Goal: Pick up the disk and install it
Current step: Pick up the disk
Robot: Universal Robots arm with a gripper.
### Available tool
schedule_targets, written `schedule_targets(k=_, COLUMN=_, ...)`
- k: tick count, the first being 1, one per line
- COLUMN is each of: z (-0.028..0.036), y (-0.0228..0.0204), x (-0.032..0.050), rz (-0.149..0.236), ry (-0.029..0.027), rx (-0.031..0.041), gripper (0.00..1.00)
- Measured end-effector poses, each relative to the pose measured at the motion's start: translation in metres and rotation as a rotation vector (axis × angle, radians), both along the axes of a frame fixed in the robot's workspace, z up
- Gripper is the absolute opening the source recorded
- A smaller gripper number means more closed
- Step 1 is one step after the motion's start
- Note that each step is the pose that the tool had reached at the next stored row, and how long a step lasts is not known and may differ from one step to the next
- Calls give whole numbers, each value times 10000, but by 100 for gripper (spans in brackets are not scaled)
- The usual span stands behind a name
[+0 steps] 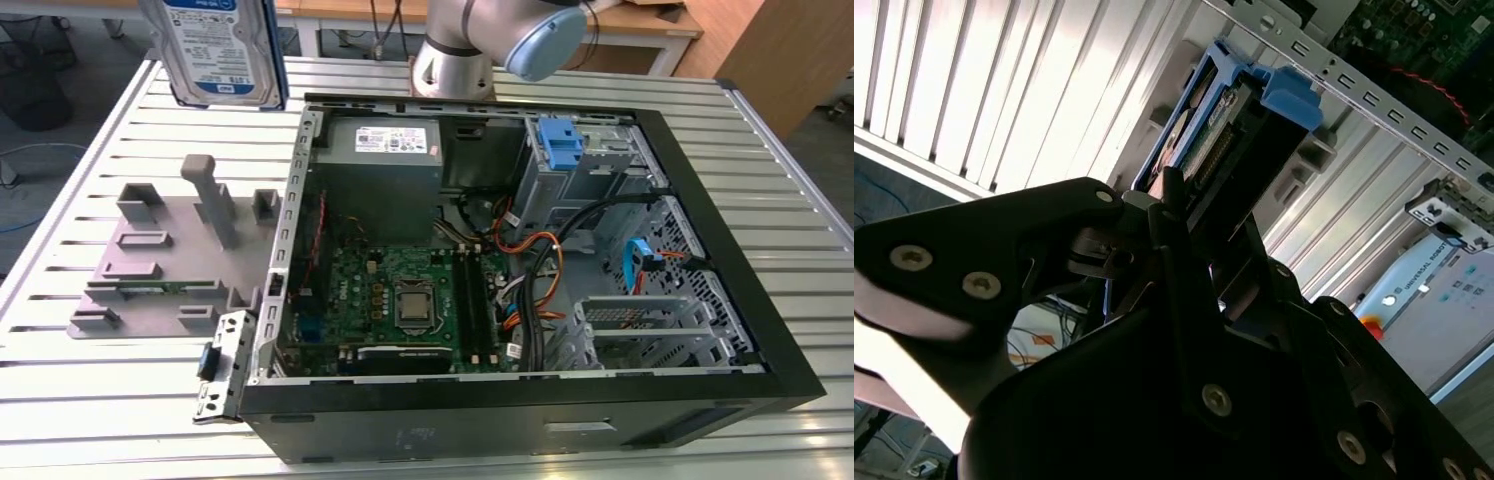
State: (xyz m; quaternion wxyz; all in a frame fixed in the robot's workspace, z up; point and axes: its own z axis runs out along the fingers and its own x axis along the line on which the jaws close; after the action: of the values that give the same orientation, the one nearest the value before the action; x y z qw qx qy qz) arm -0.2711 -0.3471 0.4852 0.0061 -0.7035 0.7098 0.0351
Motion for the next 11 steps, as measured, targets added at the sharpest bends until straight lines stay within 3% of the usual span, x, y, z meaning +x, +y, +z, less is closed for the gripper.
schedule_targets(k=11, z=-1, y=0, x=189, rz=0, ry=0, rx=0, gripper=35)
